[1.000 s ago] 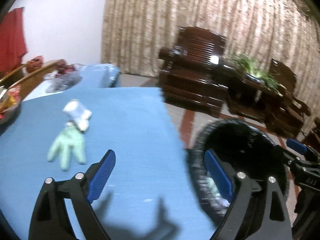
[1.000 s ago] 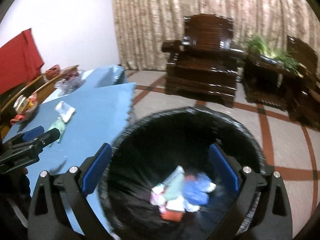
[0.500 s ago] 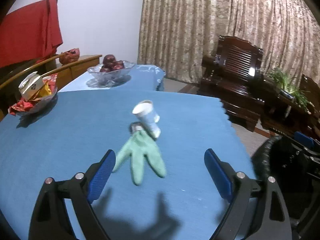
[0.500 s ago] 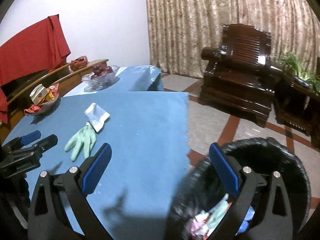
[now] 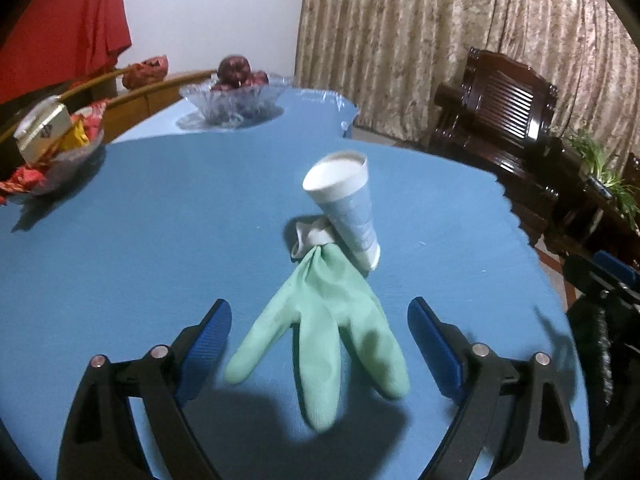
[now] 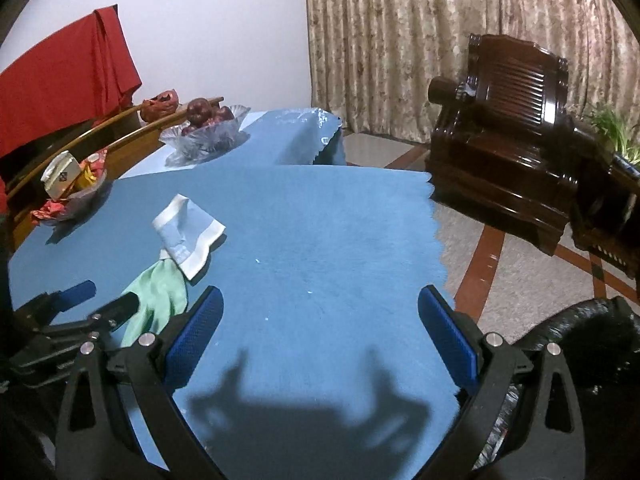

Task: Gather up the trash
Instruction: 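Return both tools to the table and grasp the green glove with the left tool, then hold the green glove with the left tool while the right tool grasps the white paper cup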

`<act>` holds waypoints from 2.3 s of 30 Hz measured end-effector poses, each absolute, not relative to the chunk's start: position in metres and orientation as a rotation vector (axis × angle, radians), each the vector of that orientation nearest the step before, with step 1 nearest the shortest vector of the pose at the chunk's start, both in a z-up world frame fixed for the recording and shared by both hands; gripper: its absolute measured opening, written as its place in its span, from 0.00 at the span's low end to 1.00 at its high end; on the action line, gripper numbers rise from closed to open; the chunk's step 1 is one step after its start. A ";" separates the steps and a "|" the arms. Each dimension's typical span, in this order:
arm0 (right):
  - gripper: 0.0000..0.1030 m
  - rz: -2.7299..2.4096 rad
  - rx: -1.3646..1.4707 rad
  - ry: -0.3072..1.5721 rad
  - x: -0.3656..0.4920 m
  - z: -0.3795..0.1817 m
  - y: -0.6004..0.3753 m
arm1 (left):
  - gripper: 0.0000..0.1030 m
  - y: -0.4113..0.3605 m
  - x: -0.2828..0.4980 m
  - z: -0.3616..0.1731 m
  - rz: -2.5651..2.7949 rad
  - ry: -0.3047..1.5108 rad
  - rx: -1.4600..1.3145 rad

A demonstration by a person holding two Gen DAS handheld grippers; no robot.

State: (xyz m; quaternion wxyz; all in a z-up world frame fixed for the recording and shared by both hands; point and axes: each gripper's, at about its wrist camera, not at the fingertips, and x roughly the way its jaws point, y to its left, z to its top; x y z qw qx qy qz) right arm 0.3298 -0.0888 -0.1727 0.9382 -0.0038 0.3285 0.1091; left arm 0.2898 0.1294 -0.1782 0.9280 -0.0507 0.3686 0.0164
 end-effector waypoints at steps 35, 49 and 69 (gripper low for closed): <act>0.93 0.343 -0.049 0.693 0.361 -0.188 -0.025 | 0.24 0.199 0.297 -0.184 0.117 0.794 -0.172; 0.93 0.432 -0.067 0.742 0.387 -0.201 0.067 | 0.24 0.254 0.304 -0.192 0.159 0.783 -0.186; 0.74 0.400 -0.048 0.868 0.432 -0.230 0.105 | 0.24 0.283 0.315 -0.198 0.170 0.774 -0.224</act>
